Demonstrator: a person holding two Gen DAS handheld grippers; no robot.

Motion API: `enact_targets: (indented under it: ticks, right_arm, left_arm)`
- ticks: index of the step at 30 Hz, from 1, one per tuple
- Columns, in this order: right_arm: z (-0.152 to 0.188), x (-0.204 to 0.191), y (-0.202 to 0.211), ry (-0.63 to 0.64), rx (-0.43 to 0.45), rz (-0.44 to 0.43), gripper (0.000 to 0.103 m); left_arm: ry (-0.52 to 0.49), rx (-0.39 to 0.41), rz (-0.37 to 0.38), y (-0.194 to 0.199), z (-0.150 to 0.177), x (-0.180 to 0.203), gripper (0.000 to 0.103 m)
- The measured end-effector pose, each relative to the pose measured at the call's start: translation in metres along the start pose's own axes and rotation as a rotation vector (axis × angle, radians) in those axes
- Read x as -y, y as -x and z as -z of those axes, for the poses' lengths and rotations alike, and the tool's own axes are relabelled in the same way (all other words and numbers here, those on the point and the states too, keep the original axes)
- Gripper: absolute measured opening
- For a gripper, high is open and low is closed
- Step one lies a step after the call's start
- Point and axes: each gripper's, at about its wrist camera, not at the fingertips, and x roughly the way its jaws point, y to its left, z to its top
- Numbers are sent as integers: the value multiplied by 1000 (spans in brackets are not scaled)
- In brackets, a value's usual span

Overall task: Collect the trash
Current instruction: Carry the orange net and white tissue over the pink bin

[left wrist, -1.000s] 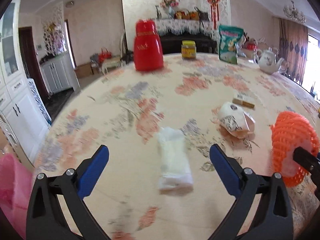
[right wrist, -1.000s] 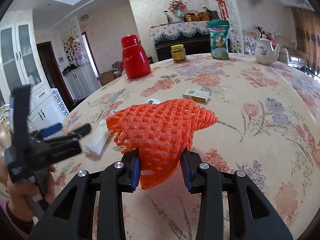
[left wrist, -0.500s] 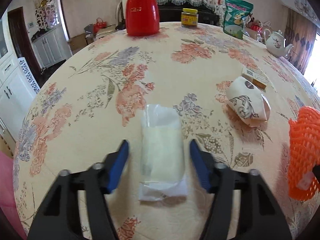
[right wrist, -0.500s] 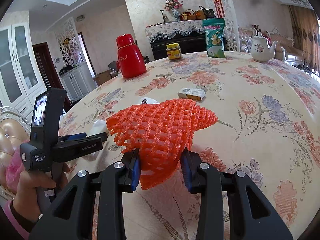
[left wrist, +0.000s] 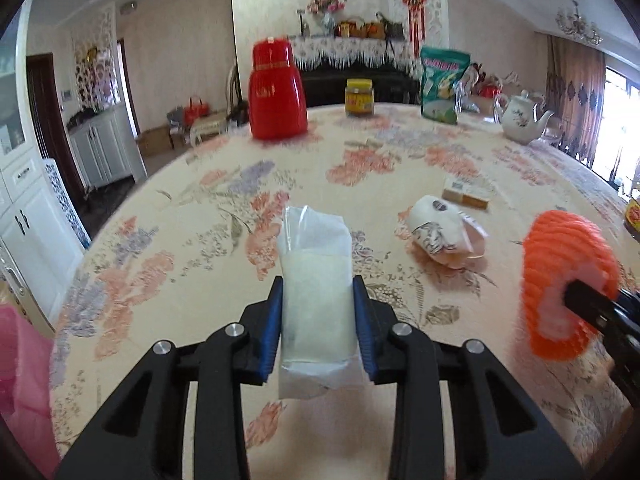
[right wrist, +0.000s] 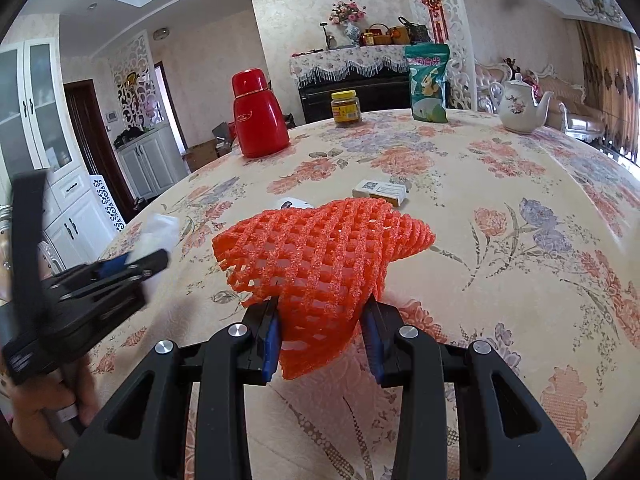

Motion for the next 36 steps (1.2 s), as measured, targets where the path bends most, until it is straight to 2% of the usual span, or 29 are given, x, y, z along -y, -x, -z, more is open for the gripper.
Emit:
enact_targets:
  ticks: [8,18,22,28,36]
  right_arm:
    - [0,1,2,-7,7,4,34]
    - [2,-20,0,71,-12,40,34]
    - [6,-40,6,128,-35,10,34]
    - [9,-74,33,201,-14,-38,34]
    - [22,-115,44,268,-22,-116,34]
  left_arm:
    - [14,95,15,62,15,-7,32]
    - [49,116,30,86,40,-23,32]
    - [41,138,20,99,46,-31,32]
    - [69,154,19,118,58,-56,33]
    - [87,179,9,144,78,-83,33]
